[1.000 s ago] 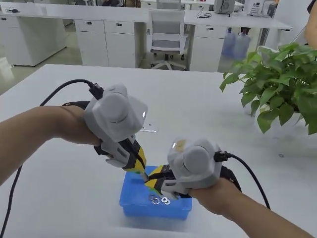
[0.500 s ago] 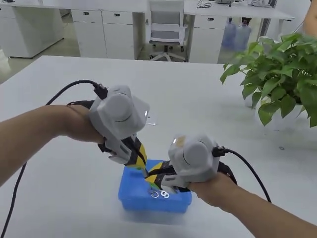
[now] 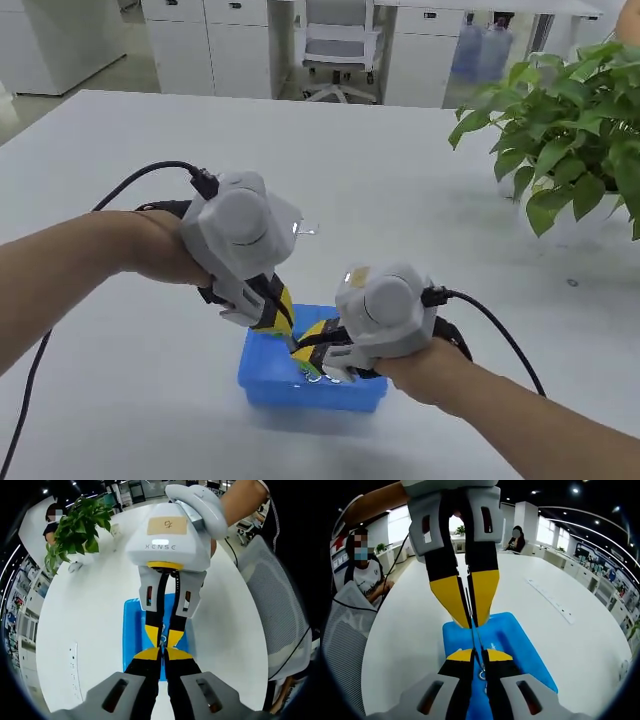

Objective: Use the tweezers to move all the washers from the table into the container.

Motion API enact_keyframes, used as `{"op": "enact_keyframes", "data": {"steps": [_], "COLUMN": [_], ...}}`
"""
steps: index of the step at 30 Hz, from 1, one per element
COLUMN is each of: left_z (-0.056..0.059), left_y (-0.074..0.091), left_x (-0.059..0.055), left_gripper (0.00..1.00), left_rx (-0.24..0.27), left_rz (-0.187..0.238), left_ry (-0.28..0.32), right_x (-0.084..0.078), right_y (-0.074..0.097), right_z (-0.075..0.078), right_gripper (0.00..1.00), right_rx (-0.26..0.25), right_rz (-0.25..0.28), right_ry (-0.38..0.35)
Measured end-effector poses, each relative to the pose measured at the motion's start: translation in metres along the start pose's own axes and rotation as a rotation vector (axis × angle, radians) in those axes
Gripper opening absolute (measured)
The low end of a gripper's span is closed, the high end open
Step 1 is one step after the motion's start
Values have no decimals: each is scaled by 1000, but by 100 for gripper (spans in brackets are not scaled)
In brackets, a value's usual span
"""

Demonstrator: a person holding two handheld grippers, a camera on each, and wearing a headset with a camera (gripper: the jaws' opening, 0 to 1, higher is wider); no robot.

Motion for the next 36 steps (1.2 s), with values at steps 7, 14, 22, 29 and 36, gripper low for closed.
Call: {"op": "enact_keyframes", "data": {"steps": [7, 14, 22, 29, 36], "left_z": [1, 2, 2, 2, 3], "left_y": [-4, -8, -9, -9, -8], "left_x": [-4, -6, -7, -7, -6], "left_gripper": [6, 6, 6, 6, 6], "left_rx": [-7, -13, -16, -18, -20], "left_rz": [-2, -4, -6, -6, -4], "left_ry": [8, 9, 11, 12, 13], "right_x": [-3, -6, -7, -8, -7], "right_y": [-4, -6, -6, -5, -3], "right_z": [-2, -4, -5, -5, -7], "right_gripper": [9, 9, 10, 10, 10], "right_rx": [15, 21, 23, 23, 25], "right_rz": [-9, -16, -15, -16, -9], "right_ry": [-2, -2, -3, 0, 0]}}
Point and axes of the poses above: the centre of the closed fingertips' face, and the gripper's own axes: y roughly backward along the fingers, z roughly to its right, x roughly out of its top, the point moved 4 cm from there along y, roughly backward along the fingers, and after that the axes turned 5 degrees about y, right-handed, at the moved point
